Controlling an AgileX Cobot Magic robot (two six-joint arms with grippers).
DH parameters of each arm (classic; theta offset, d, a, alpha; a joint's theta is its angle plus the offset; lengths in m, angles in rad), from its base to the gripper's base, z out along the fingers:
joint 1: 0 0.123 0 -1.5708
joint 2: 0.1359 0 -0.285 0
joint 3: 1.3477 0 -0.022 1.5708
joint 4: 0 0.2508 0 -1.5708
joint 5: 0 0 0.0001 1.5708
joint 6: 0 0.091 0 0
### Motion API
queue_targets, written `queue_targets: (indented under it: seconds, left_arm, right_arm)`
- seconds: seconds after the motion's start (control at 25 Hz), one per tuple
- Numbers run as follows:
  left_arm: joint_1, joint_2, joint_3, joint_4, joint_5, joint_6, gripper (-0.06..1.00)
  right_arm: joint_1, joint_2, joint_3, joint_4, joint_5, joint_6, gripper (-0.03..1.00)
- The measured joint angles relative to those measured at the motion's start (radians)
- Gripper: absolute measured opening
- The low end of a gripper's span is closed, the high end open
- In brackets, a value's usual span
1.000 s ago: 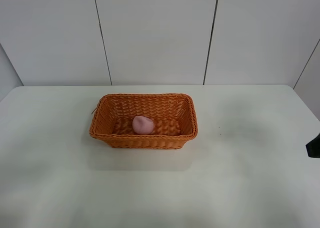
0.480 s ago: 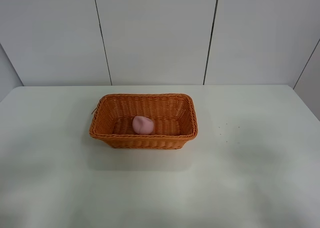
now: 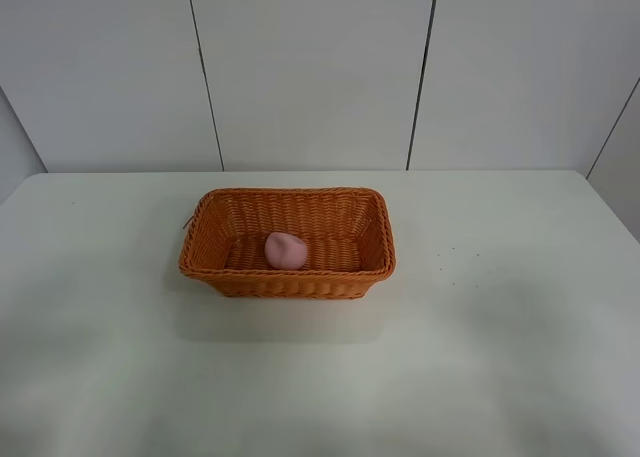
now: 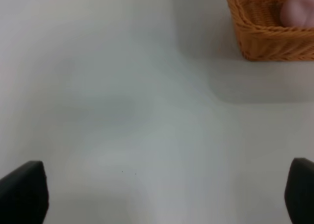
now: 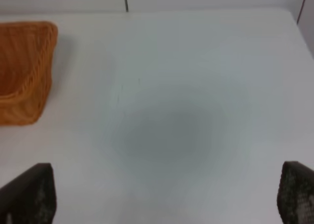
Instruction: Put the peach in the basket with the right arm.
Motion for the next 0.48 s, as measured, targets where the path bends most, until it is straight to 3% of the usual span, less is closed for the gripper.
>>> queue_targets:
  seconds: [0.48]
  left_arm:
    - [0.000,0.000,0.000,0.000,0.000,0.000,0.99]
  right_arm:
    - [0.000,0.000,0.002,0.000,0.000,0.000,0.70]
